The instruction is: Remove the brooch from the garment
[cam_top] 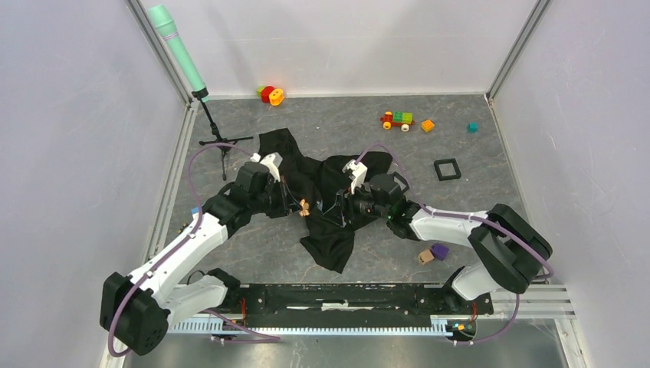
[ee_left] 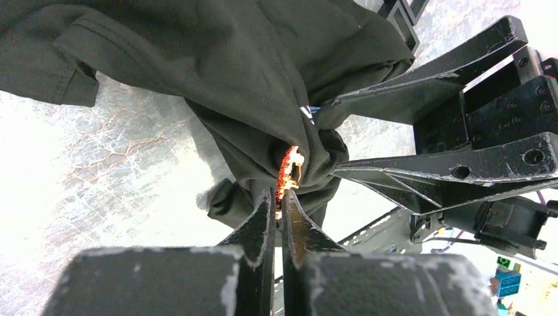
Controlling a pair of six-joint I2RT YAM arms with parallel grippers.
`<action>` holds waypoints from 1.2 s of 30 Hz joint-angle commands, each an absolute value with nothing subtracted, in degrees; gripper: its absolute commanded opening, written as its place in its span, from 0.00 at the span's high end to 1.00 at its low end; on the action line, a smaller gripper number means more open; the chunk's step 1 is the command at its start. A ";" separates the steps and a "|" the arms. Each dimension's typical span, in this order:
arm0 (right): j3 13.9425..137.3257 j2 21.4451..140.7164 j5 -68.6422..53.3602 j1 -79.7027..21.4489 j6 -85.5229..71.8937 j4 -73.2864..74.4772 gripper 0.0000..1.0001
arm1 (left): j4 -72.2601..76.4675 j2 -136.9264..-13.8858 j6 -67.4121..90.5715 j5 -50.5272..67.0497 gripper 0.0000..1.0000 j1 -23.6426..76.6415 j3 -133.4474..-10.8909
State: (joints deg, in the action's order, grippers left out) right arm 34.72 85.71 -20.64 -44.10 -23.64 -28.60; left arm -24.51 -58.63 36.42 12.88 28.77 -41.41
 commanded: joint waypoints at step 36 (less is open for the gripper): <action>26.01 69.78 -10.12 -49.75 -9.45 -30.32 0.02 | -49.13 -62.60 22.09 18.22 0.98 33.85 -53.44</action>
State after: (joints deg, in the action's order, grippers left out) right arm 26.98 71.57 -10.35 -49.52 -11.86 -26.94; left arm -48.36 -64.86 25.89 12.60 33.52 -52.99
